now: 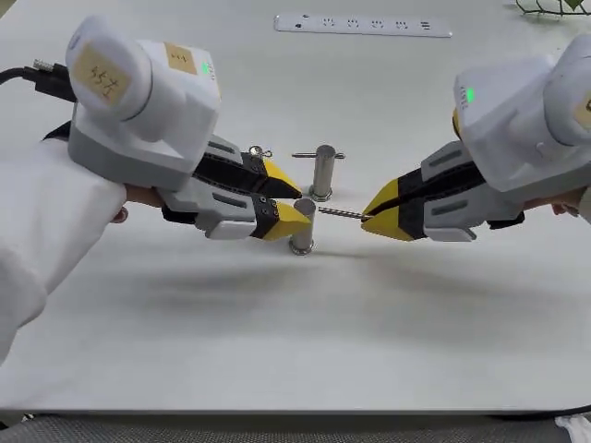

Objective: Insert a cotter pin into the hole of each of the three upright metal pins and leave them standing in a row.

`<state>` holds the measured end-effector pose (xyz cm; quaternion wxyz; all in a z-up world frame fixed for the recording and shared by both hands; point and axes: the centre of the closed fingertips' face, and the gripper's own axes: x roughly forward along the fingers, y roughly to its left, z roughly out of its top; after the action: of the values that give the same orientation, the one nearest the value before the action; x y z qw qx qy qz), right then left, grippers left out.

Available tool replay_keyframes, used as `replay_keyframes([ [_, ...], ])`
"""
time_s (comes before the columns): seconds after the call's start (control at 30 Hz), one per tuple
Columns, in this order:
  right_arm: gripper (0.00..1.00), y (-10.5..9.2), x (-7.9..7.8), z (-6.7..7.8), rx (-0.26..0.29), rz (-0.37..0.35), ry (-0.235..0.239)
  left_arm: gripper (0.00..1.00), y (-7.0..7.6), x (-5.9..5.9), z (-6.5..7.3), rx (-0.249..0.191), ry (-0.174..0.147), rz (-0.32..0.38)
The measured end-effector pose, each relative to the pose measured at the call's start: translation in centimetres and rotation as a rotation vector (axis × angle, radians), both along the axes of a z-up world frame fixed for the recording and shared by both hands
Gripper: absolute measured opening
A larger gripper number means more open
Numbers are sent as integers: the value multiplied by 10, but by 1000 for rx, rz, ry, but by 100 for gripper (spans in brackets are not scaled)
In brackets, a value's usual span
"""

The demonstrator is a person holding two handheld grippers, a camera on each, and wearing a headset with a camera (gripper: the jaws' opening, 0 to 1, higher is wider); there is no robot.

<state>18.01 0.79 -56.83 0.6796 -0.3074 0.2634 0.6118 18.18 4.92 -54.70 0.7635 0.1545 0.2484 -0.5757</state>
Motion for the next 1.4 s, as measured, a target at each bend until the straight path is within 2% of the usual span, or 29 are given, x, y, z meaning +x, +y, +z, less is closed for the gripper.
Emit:
replay_keyframes([
  [0.13, 0, 1, 1, -1, -1, 2, 3, 10, 1, 3, -1, -4, 2, 3],
  [0.5, 0, 4, 1, -4, -7, 15, 5, 10, 1, 3, -2, 0, -5, -15],
  [0.6, 0, 7, 1, -3, -7, 22, 2, 10, 1, 2, -3, -3, 4, -15],
  [0.7, 0, 10, 3, -4, -2, 25, 5, 10, 1, 1, -3, 7, -7, -22],
  [0.8, 0, 13, 4, -4, -14, 42, -15, 10, 1, 1, -3, 22, -20, -29],
  [1.03, 0, 15, 6, -3, -12, 51, -14, 10, 2, -1, -2, 27, -19, -31],
  [1.1, 0, 20, 3, 0, 10, 59, -3, 10, 1, -1, -2, 26, -20, -31],
  [1.2, 0, 27, 2, 2, 6, 76, -15, 10, 0, -1, -2, 28, -22, -36],
  [1.4, 0, 39, -2, 3, 21, 95, -5, 10, -1, -2, -2, 24, -16, -35],
])
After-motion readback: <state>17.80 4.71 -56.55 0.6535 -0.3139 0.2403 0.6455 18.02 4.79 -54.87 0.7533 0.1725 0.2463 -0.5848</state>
